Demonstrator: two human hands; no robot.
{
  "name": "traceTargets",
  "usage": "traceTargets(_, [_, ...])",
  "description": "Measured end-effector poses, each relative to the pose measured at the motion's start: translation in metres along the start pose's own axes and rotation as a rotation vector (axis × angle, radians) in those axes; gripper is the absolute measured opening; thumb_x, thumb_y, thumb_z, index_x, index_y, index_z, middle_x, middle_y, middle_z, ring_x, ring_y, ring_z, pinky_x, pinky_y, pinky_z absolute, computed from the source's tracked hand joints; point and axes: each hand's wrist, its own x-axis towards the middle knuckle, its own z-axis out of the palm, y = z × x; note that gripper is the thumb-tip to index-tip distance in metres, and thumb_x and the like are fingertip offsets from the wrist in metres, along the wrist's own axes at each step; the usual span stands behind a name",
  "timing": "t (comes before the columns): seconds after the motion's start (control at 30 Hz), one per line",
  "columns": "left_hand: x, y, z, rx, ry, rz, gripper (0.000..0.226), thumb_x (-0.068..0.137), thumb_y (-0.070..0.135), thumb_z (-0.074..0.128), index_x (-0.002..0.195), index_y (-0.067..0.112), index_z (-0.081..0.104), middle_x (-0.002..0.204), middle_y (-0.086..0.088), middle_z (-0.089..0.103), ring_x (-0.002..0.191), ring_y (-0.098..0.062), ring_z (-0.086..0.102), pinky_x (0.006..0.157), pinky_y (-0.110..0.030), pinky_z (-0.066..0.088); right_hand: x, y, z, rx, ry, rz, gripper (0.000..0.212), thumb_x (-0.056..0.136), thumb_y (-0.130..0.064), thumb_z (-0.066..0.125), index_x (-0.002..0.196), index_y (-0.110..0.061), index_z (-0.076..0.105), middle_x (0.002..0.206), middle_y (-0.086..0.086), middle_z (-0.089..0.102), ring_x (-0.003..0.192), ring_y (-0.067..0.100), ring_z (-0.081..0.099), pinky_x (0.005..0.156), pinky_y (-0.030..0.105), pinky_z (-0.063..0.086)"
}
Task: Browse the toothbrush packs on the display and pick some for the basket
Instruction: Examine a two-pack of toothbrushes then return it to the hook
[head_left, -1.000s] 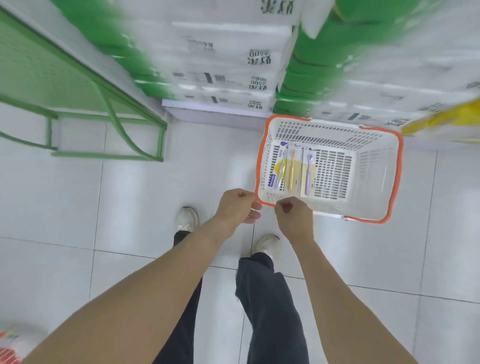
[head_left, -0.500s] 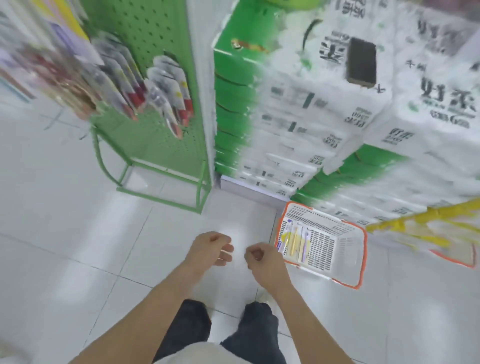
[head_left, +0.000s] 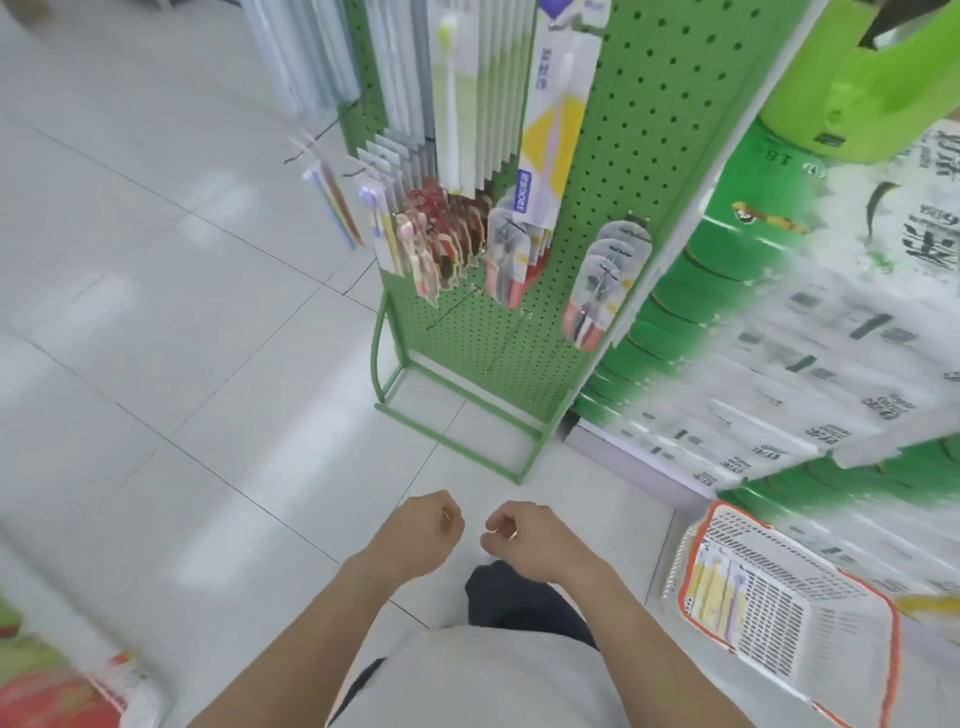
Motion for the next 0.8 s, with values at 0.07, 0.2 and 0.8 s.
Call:
traceTargets(0.07, [0.013,-0.016,-0.016,0.053,-0.01,-0.013,0.019,0.1,0.033,0.049,0.109,0.021,0.062,0.1,0.005,0.069,0.084,-0.014,0.062,0.082,-0.031,0.054,0.022,-0.02,-0.004,-0.075,-0.024,-0.015,0.031,0.094,-0.037,0.063,0.12,-0.019,0.065,0.112,-0.003,0.067,0.093,0.014,0.064,0.08,0.023,0.049])
traceTargets(0.2, [0.056,-0.042,-0.061,0.151,0.022,-0.037,0.026,0.101,0.033,0.046,0.119,0.022,0.06,0.114,0.003,0.068,0.099,-0.019,0.064,0.087,-0.033,0.052,0.078,-0.063,-0.019,-0.132,0.026,-0.042,0.031,0.096,-0.038,0.061,0.122,-0.021,0.063,0.111,-0.005,0.065,0.095,0.014,0.061,0.081,0.025,0.049])
traceTargets(0.8, [0.217,-0.034,-0.275,0.093,0.428,0.257,0.02,0.093,0.013,0.06,0.111,0.017,0.069,0.114,0.002,0.063,0.099,-0.021,0.065,0.079,-0.037,0.054,0.22,-0.241,-0.065,0.1,0.555,-0.286,0.024,0.097,-0.022,0.062,0.121,-0.021,0.066,0.114,-0.015,0.061,0.104,-0.002,0.055,0.094,0.02,0.047])
